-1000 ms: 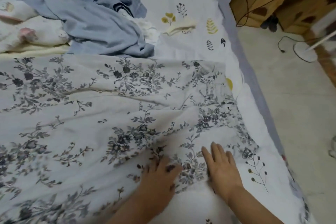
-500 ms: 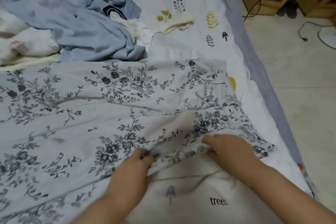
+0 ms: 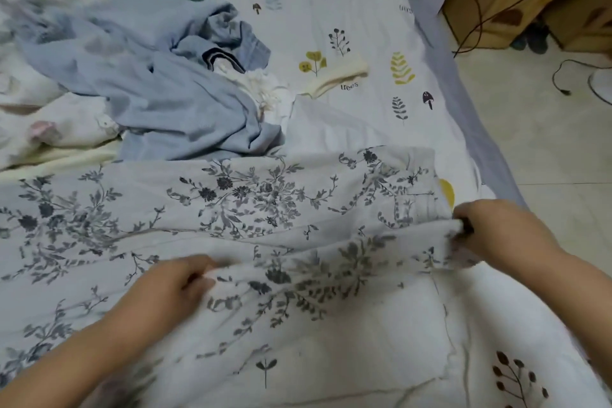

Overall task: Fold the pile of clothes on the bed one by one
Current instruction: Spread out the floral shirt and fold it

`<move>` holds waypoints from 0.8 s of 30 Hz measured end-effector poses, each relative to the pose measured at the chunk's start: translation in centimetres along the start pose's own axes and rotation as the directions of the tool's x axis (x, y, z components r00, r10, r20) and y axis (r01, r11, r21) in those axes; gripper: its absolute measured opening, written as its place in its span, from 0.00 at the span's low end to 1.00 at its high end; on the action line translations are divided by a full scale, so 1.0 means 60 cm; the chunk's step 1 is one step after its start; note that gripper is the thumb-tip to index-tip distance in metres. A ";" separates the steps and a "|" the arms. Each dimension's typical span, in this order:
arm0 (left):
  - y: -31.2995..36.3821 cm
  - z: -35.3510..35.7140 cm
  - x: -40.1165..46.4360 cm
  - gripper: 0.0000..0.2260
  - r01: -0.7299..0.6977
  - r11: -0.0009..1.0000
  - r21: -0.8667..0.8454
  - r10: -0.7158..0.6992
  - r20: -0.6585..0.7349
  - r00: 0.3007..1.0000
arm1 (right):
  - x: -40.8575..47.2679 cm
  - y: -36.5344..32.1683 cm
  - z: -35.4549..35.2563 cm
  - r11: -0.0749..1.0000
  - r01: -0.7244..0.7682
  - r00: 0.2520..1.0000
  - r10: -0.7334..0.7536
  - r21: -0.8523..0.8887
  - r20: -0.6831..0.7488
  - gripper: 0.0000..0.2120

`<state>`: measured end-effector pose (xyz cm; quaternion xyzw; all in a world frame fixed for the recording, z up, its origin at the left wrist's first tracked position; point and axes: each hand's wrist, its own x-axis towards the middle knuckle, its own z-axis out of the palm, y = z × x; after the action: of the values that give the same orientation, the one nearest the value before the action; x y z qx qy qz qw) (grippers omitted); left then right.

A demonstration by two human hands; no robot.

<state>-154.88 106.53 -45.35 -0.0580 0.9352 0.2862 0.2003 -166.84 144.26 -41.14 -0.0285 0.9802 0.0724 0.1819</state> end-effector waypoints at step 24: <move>-0.009 -0.026 0.239 0.16 -0.080 0.865 0.496 0.303 -0.387 0.871 | 0.195 -0.027 0.124 0.689 -0.441 0.884 0.445 0.575 0.145 0.33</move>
<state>-168.37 105.32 -50.26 0.0225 0.9974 0.0513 -0.0451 -175.01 143.42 -52.45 0.2667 0.9309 -0.1953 0.1556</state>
